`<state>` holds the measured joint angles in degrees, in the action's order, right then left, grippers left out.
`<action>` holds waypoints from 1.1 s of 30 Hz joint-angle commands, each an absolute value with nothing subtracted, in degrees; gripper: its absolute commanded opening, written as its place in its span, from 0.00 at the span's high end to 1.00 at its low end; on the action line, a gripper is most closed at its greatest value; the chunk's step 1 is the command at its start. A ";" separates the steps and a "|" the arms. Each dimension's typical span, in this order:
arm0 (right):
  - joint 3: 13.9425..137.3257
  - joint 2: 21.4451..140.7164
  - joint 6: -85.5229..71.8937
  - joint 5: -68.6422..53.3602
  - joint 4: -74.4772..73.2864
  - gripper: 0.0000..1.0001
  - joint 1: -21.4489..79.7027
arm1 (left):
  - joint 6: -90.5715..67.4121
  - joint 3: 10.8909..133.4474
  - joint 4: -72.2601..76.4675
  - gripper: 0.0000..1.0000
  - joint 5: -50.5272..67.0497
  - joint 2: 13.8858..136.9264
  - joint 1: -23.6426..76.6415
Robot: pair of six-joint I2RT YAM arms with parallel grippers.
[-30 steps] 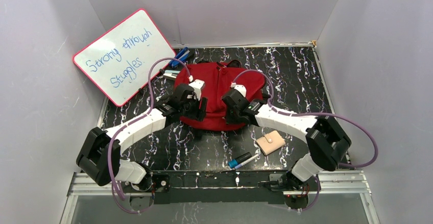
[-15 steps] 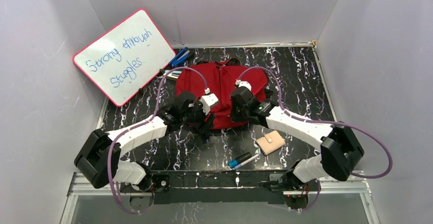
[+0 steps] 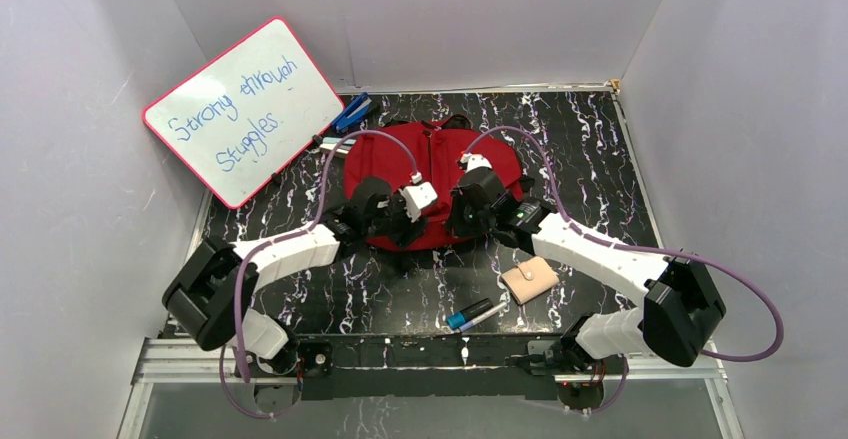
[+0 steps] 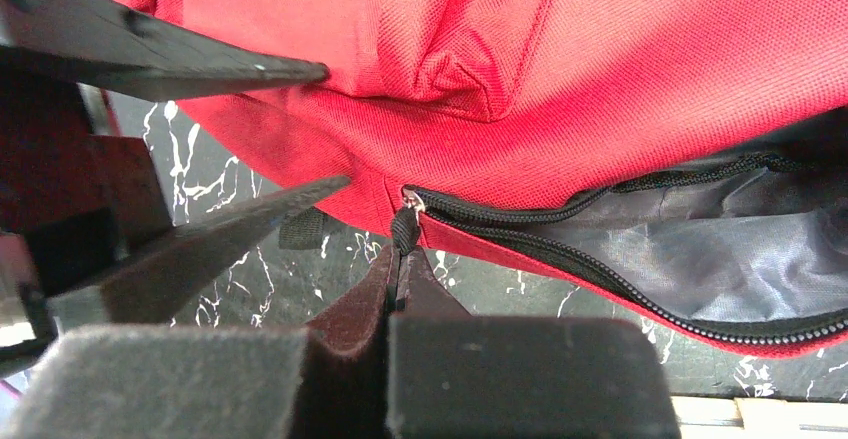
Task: Pack the student bag
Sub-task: Zip the student bag at the center of the board.
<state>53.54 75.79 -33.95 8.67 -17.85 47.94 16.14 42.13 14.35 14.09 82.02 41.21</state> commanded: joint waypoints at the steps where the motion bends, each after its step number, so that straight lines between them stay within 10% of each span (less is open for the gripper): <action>1: 52.94 73.05 -32.59 8.83 -14.99 1.00 47.38 | 18.46 44.80 12.88 0.56 19.99 84.19 42.45; 6: 53.12 72.92 -32.22 9.31 -15.78 1.00 47.03 | 19.33 44.14 10.81 0.59 22.26 83.88 43.27; 10: 54.30 73.65 -31.12 10.45 -18.02 1.00 46.96 | 20.21 46.18 6.88 1.00 17.54 85.63 43.33; 33: 63.21 79.85 -23.42 26.47 -33.20 1.00 38.04 | 17.41 40.59 -5.79 1.00 -0.91 73.66 43.16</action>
<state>60.01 79.33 -26.37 18.41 -30.00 41.21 18.72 42.72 3.73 8.01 76.58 43.86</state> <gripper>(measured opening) 0.013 0.015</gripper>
